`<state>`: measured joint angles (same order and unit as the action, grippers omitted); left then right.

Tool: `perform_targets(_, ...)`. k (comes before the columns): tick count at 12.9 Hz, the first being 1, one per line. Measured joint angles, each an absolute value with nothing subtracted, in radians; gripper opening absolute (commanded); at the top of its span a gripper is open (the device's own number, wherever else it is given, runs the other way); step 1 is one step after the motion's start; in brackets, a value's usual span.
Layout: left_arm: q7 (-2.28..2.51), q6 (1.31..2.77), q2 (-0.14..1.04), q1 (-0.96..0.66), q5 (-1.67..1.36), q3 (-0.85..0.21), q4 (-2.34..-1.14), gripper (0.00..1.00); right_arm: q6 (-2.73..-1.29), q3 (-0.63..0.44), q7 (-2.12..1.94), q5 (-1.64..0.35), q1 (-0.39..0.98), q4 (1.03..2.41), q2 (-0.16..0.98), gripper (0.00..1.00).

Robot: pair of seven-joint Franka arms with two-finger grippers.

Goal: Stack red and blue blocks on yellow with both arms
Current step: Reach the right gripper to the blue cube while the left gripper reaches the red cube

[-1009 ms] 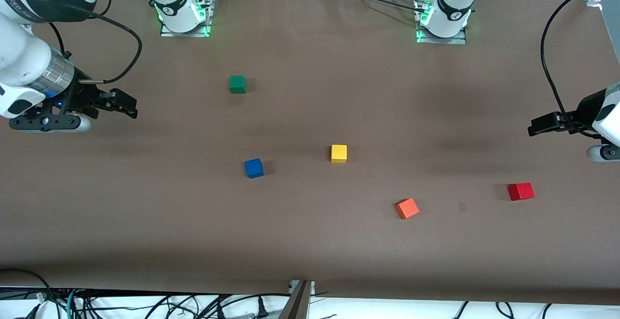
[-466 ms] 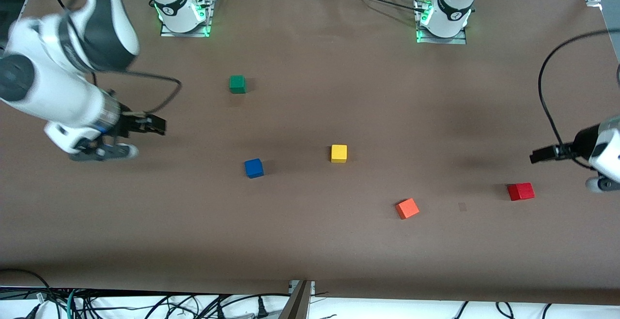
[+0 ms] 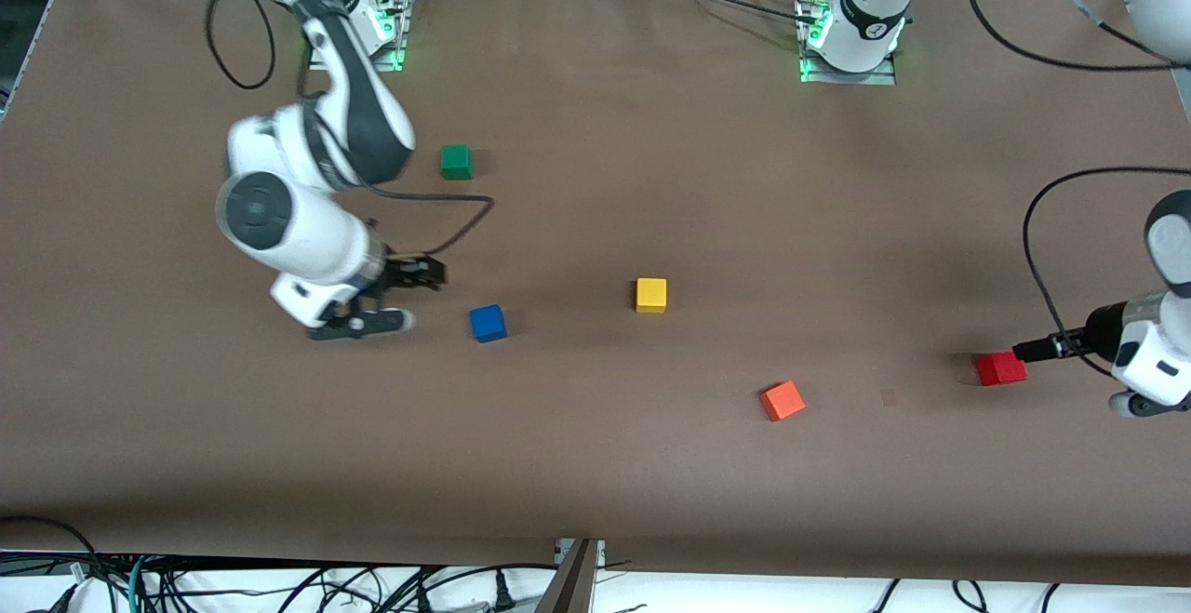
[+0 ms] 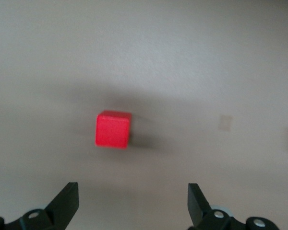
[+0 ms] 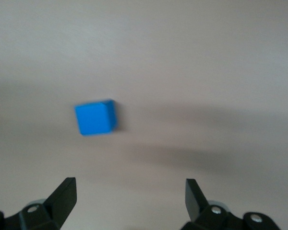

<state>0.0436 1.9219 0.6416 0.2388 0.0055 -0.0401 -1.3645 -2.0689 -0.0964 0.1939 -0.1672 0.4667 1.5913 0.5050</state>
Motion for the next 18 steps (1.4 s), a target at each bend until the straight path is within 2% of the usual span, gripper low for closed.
perform_targets(5,-0.085,2.198,0.724,0.302,0.005,-0.041,-1.494,1.00,-2.333,-0.093,0.249,-0.194,0.572,1.589,0.688,1.00)
perform_targets(7,-0.092,2.260,0.727,0.304,0.005,-0.045,-1.542,1.00,-2.376,-0.094,0.251,-0.194,0.580,1.588,0.714,0.99)
perform_targets(10,-0.092,2.273,0.731,0.302,0.003,-0.055,-1.561,1.00,-2.390,-0.100,0.242,-0.158,0.579,1.587,0.724,0.98)
perform_targets(13,-0.105,2.275,0.739,0.302,0.003,-0.055,-1.569,0.83,-2.390,-0.102,0.238,-0.137,0.578,1.587,0.726,0.81)
perform_targets(15,-0.111,2.283,0.744,0.307,0.003,-0.054,-1.569,0.51,-2.390,-0.103,0.236,-0.137,0.578,1.587,0.731,0.64)
perform_targets(17,-0.132,2.293,0.747,0.318,0.003,-0.054,-1.569,0.13,-2.390,-0.103,0.236,-0.137,0.578,1.587,0.735,0.57)
perform_targets(18,-0.138,2.296,0.747,0.320,0.003,-0.054,-1.567,0.02,-2.390,-0.103,0.236,-0.137,0.578,1.587,0.737,0.54)
